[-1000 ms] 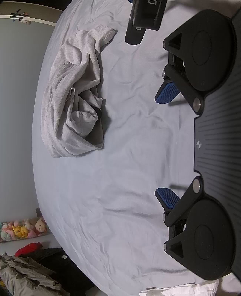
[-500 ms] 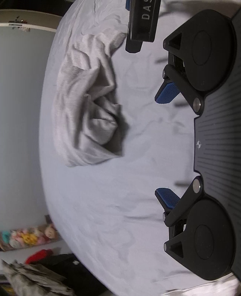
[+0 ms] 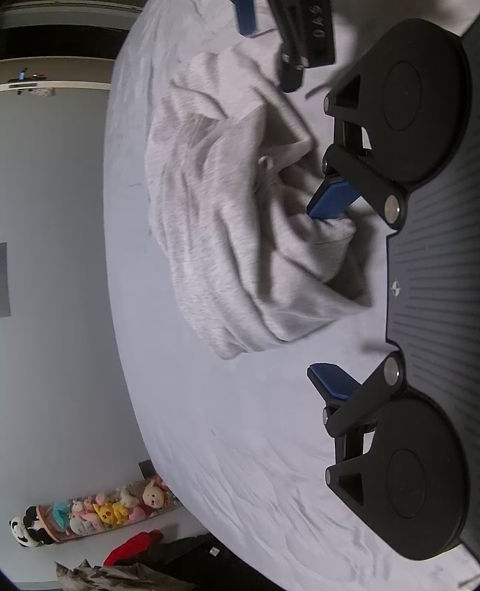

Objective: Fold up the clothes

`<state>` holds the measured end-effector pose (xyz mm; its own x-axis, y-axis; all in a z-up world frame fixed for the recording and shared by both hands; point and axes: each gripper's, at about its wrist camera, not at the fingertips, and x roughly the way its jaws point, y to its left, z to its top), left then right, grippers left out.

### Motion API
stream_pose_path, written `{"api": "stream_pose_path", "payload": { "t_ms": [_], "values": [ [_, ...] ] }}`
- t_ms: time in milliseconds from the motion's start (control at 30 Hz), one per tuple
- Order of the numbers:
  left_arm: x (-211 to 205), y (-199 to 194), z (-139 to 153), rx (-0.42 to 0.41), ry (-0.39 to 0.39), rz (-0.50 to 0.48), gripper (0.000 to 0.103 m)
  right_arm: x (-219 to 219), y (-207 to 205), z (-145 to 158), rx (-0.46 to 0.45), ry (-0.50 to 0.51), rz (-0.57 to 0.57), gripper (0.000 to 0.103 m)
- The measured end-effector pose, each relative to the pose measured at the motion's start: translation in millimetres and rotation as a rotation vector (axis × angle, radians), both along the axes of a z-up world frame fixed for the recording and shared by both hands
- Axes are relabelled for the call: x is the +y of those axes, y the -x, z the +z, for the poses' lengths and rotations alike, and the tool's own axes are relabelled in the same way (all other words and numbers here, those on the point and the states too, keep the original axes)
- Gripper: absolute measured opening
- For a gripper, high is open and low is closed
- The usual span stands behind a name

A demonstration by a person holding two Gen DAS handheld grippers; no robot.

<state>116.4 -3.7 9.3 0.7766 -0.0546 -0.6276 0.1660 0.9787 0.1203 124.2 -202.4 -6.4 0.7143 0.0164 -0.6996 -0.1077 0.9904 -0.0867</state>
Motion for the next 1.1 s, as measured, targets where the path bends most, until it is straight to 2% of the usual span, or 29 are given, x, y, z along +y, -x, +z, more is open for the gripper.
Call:
{"api": "stream_pose_path", "payload": {
  "t_ms": [100, 167, 233, 267, 300, 333, 400, 533, 667, 767, 900, 1100],
  "values": [
    [-4, -3, -4, -0.041, 0.007, -0.012, 0.08, -4, -9, -11, -0.002, -0.024, 0.002, 0.068],
    [-7, -7, -6, -0.053, 0.023, -0.023, 0.07, -5, -12, -13, -0.013, -0.026, -0.007, 0.057],
    [-6, -10, -7, -0.059, 0.059, -0.032, 0.054, -5, -13, -14, -0.027, -0.024, -0.016, 0.04],
    [-5, -11, -7, -0.056, 0.083, -0.037, 0.049, -7, -14, -13, -0.034, -0.031, -0.023, 0.034],
    [-3, -12, -7, -0.051, 0.105, -0.042, 0.042, -10, -14, -11, -0.042, -0.044, -0.035, 0.021],
    [-1, -15, -6, -0.048, 0.116, -0.044, 0.033, -14, -15, -10, -0.05, -0.057, -0.045, 0.015],
    [6, -19, -1, -0.054, 0.157, -0.042, 0.026, -21, -15, -7, -0.067, -0.087, -0.069, 0.011],
    [15, -17, 11, -0.062, 0.206, -0.042, 0.02, -27, -11, 4, -0.124, -0.094, -0.108, 0.008],
    [15, -18, 30, -0.071, 0.193, -0.05, 0.019, -28, 0, 28, -0.196, -0.09, -0.11, 0.007],
    [16, -18, 58, -0.086, 0.189, -0.067, 0.018, -30, 7, 49, -0.233, -0.086, -0.103, 0.007],
    [20, -8, 110, -0.149, 0.159, -0.098, 0.018, -29, 17, 95, -0.294, -0.072, -0.07, 0.007],
    [31, 29, 191, -0.239, 0.129, -0.122, 0.018, -29, 43, 186, -0.417, -0.099, -0.031, 0.007]
  ]
}}
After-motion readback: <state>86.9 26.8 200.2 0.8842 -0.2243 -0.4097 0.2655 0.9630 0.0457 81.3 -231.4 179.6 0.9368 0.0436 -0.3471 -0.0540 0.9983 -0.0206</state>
